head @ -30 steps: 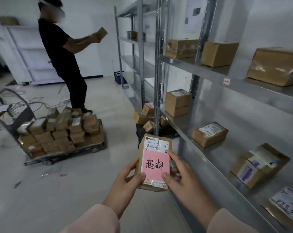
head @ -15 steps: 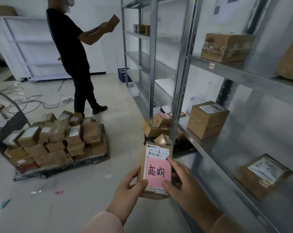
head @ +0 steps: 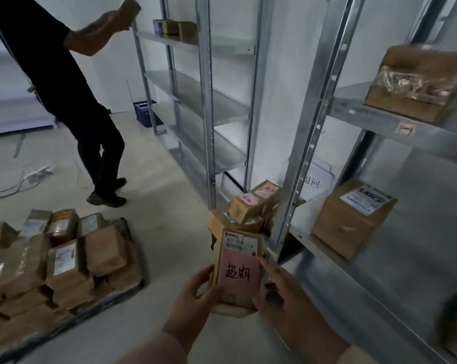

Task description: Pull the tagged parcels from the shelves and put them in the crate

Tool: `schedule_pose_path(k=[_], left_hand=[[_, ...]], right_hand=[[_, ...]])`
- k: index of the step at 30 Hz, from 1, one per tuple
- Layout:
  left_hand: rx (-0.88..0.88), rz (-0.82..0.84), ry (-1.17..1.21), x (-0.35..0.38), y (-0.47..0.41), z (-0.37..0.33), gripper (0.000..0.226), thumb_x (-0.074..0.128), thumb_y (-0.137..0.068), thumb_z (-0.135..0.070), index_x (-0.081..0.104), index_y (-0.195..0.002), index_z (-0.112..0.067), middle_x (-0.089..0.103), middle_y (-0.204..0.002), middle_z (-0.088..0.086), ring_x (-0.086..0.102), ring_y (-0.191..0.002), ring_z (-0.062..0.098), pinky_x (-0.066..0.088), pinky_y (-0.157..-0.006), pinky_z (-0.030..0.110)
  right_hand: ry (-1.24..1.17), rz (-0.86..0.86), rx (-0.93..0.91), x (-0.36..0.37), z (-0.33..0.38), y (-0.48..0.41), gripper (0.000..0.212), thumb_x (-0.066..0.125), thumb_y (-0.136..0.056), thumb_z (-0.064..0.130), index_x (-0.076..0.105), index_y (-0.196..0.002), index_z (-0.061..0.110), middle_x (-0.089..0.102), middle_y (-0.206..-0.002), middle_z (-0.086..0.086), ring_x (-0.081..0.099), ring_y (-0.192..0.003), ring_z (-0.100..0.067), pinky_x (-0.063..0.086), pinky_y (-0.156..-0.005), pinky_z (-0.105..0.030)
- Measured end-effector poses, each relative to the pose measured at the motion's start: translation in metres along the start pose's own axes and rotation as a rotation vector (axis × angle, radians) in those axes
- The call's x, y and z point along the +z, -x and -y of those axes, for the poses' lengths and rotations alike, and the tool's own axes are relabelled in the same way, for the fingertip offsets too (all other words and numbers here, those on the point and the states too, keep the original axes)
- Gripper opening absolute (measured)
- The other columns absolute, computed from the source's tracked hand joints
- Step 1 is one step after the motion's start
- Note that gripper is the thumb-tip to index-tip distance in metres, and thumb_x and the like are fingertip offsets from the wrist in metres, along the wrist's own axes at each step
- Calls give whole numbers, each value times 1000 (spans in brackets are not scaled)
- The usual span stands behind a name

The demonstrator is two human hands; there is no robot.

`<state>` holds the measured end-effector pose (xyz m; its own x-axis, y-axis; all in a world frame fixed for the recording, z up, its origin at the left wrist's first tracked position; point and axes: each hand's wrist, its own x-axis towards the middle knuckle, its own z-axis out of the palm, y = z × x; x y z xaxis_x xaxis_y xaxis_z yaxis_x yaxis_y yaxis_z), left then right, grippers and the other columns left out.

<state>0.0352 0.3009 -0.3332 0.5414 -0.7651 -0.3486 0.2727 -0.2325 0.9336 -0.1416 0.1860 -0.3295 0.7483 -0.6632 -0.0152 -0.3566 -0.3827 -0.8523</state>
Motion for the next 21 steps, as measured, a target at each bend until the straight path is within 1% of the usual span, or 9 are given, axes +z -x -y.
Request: schedule_pose_path(k=[2, 5, 8, 10, 12, 14, 16, 18, 21], left_hand=[[-18, 23, -12, -2, -31, -5, 46, 71, -82, -16, 59, -126, -22, 67, -119, 3, 71, -89, 12, 56, -72, 28], [-51, 56, -38, -3, -81, -13, 50, 72, -82, -18, 57, -130, -21, 66, -122, 5, 68, -100, 20, 54, -91, 43], [-65, 68, -60, -2, -133, -20, 47, 71, -85, -16, 57, -130, -20, 64, -125, 10, 64, -108, 27, 47, -99, 52], [-66, 81, -82, -1, -167, -30, 46, 67, -88, -13, 56, -132, -17, 63, -125, 12, 64, -108, 29, 49, -98, 50], [-68, 87, -64, 1, -201, -45, 42, 64, -89, -9, 57, -129, -17, 66, -120, 12, 68, -102, 25, 55, -89, 41], [-73, 94, -75, 5, -234, -57, 42, 62, -90, -10, 56, -130, -20, 67, -118, 11, 68, -101, 25, 55, -89, 41], [-89, 120, -89, 10, -263, -65, 45, 62, -91, -12, 53, -134, -19, 66, -121, 11, 65, -106, 28, 50, -97, 48], [-118, 157, -90, 15, -290, -72, 43, 61, -91, -11, 54, -134, -19, 66, -120, 12, 64, -108, 30, 49, -98, 50], [-147, 183, -75, 24, -335, -83, 33, 59, -92, -8, 60, -122, -19, 73, -108, 10, 69, -97, 26, 56, -86, 42]], right_hand=[[13, -9, 48, -3, -6, -27, 62, 52, -76, 73, 14, -125, 78, 24, -135, 43, 36, -123, 13, 44, -99, -19], [102, -24, 87, -8, -17, -72, 68, 53, -82, 66, 13, -137, 65, 20, -145, 32, 29, -132, 5, 34, -110, -27], [73, -22, 109, -15, -18, -121, 61, 54, -84, 63, 15, -129, 72, 18, -128, 48, 28, -122, 12, 33, -104, -17], [93, -23, 116, -21, -17, -152, 58, 53, -86, 62, 15, -128, 71, 18, -126, 48, 27, -123, 11, 33, -104, -18], [97, -33, 94, -28, -16, -181, 57, 52, -85, 63, 22, -133, 61, 23, -134, 38, 29, -130, 5, 36, -107, -29], [72, -58, 94, -36, -16, -208, 56, 52, -82, 62, 27, -132, 59, 28, -140, 30, 32, -131, 3, 38, -108, -34], [63, -103, 128, -41, -18, -231, 59, 57, -82, 56, 29, -135, 55, 30, -141, 27, 32, -131, 3, 37, -109, -32], [114, -145, 139, -41, -22, -253, 65, 58, -83, 53, 27, -140, 50, 29, -142, 26, 30, -132, 4, 35, -109, -28], [198, -184, 180, -37, -30, -282, 73, 58, -85, 51, 21, -148, 43, 17, -154, 18, 13, -138, 5, 20, -116, -25]])
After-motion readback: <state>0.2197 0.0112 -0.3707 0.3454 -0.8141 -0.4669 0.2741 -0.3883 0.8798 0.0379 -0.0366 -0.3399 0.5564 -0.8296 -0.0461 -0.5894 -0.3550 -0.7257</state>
